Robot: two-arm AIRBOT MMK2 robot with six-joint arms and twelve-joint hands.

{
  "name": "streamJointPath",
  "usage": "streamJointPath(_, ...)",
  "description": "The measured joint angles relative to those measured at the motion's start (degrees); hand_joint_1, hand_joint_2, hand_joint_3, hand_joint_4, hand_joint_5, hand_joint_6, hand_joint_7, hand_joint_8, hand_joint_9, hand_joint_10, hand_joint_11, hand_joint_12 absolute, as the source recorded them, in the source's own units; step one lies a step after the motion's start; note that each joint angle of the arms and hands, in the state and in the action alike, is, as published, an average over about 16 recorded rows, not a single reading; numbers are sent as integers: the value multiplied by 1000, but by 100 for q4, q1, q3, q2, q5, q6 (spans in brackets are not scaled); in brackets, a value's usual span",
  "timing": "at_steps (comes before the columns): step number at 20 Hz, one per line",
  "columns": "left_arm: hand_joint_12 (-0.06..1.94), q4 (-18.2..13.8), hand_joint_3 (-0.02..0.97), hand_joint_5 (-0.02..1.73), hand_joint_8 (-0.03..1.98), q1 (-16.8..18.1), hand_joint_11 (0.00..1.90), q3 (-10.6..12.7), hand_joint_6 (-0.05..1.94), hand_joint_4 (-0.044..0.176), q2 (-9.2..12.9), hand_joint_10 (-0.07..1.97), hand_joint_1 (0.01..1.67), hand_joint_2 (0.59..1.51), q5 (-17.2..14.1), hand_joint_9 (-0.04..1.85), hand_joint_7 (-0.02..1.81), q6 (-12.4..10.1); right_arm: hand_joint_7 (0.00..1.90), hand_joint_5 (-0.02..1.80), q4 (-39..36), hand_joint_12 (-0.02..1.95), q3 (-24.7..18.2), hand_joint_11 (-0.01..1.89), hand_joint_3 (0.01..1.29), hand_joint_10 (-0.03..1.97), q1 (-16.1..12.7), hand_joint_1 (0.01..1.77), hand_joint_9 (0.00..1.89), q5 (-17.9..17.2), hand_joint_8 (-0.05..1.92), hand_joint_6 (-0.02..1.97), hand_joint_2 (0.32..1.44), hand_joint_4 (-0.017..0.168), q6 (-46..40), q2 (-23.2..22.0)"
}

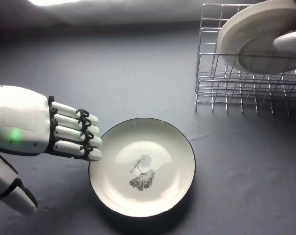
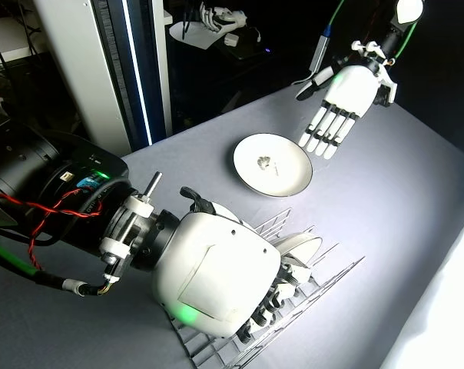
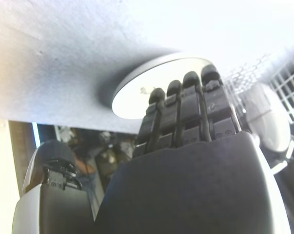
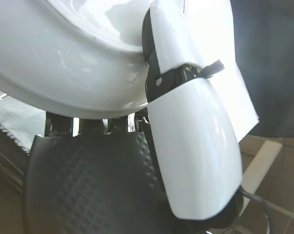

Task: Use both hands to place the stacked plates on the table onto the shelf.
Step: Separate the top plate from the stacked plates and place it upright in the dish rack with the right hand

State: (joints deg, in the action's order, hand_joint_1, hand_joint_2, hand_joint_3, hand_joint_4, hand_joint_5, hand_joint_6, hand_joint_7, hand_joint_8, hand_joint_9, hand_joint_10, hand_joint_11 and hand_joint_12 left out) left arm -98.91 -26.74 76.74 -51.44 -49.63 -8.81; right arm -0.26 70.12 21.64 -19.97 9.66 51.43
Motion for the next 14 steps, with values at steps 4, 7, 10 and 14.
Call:
streamJointPath(4, 13, 54, 22, 22, 12, -99, 17, -59, 20, -3, -56, 8, 15, 1064, 129, 19, 16, 39, 756, 572, -111, 1384, -33, 611, 12, 816, -34, 1251, 768, -26, 777, 1255, 1143, -7, 4, -10)
streamJointPath(7, 13, 83, 22, 22, 12, -128, 16, -87, 20, -3, -84, 8, 15, 1062, 207, 19, 17, 53, 742, 543, -222, 1360, -75, 524, 13, 650, -94, 1224, 725, -60, 567, 1043, 1156, -7, 4, -15)
streamJointPath(10, 12, 108, 22, 22, 11, -135, 16, -107, 21, -4, -100, 8, 15, 1062, 263, 19, 18, 59, 721, 520, -353, 1337, -128, 436, 13, 481, -156, 1185, 680, -101, 349, 801, 1168, -7, 4, -20)
streamJointPath(14, 12, 133, 21, 22, 12, -135, 16, -126, 21, -4, -118, 9, 15, 1062, 320, 19, 19, 60, 688, 519, -612, 1325, -208, 327, 14, 369, -245, 1144, 626, -209, 105, 450, 1176, -6, 0, -24)
